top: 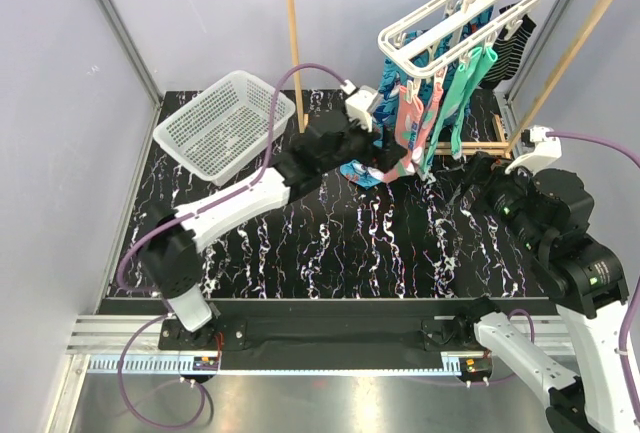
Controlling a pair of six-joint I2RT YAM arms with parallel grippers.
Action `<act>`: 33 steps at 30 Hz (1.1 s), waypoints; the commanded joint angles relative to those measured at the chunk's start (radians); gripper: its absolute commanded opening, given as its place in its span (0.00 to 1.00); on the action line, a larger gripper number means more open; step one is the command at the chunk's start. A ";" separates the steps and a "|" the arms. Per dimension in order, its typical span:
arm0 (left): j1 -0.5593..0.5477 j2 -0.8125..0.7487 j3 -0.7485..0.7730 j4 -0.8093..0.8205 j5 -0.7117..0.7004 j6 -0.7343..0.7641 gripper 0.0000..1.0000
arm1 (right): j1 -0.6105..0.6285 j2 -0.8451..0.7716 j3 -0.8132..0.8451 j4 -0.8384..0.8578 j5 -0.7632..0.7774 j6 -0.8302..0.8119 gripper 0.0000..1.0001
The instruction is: Remove the socks clipped to the hanger
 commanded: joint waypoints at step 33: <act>-0.017 -0.067 0.015 0.094 0.022 -0.035 0.09 | 0.006 0.440 0.388 0.164 -0.059 -0.089 0.76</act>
